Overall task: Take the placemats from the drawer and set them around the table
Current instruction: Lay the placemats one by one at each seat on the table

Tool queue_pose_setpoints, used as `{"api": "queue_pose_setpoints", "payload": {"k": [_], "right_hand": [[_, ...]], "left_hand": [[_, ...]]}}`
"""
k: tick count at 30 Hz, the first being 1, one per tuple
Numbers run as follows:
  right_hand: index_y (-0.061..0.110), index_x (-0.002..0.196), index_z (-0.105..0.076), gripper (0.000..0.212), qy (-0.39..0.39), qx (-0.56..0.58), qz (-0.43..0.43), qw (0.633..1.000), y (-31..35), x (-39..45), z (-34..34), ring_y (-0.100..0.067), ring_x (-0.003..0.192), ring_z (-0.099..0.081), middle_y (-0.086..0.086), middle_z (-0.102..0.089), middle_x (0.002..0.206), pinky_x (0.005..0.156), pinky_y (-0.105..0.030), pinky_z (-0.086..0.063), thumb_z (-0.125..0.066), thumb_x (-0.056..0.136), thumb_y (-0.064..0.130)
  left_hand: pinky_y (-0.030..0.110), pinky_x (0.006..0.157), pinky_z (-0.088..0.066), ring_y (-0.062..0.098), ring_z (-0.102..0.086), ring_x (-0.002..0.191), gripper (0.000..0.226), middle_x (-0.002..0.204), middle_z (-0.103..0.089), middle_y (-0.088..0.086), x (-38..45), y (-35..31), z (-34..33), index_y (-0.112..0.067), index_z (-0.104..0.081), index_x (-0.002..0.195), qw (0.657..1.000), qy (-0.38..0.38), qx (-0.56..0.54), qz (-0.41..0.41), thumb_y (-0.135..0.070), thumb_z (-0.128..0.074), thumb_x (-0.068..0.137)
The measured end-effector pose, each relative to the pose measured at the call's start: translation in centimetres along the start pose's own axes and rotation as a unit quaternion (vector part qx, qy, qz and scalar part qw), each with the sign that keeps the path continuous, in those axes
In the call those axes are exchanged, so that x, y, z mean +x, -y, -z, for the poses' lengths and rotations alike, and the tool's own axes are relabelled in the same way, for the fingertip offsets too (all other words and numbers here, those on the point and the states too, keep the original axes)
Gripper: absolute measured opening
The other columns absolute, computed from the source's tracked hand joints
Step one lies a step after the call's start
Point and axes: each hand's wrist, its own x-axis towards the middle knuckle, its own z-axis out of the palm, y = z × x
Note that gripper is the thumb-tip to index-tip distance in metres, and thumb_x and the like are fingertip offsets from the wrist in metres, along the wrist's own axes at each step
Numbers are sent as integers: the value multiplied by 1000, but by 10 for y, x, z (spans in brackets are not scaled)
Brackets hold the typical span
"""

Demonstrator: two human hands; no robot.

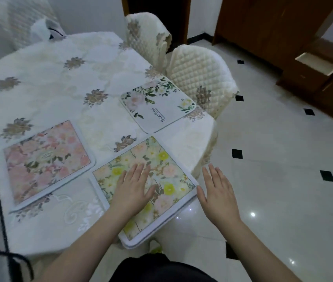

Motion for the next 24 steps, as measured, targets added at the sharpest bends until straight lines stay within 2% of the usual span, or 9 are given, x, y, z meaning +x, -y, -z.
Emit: {"api": "queue_pose_setpoints", "payload": {"k": [4,7,14,17,19,24], "right_hand": [[13,148,-40,62,15,-14,49,999,22,37,-8,-27,141,-36,-8,-38,154,114,-40,-30,-29,96,45],[12,146,-43,63,32,-23,66,997,37,62,-15,-29,138,-41,-10,-42,151,110,-44,-36,-31,94,45],[12,146,-43,66,88,-39,140,985,64,104,-39,-28,141,-38,-9,-40,153,113,-44,-32,-28,92,47],[13,147,-41,68,115,-40,171,978,64,121,-49,-28,142,-36,-9,-39,154,113,-45,-32,-27,91,49],[13,147,-41,66,127,-42,194,972,60,133,-55,-29,142,-36,-9,-38,154,113,-45,-32,-33,92,49],[15,151,-34,66,176,-32,251,951,52,154,-62,-26,145,-28,-5,-32,158,116,-41,-25,-41,92,44]], "left_hand": [[42,121,-4,18,-5,153,88,166,-10,-1,5,32,-7,-25,-12,158,998,1,-20,57,-66,4,81],[43,121,-7,19,-8,152,89,165,-13,0,3,53,-12,-24,-15,158,995,8,-33,89,-65,4,80],[46,120,-15,22,-15,151,86,164,-19,2,-9,80,-34,-22,-22,157,982,28,-64,175,-65,-5,84],[49,112,-33,25,-35,144,78,156,-38,6,-15,79,-44,-18,-37,152,975,42,-66,209,-63,-22,90],[49,105,-42,26,-45,138,75,151,-46,7,-18,75,-50,-16,-44,147,969,40,-67,233,-62,-30,91],[49,106,-40,29,-42,140,77,155,-40,8,-27,54,-58,-16,-44,147,950,24,-78,301,-65,-30,89]]}}
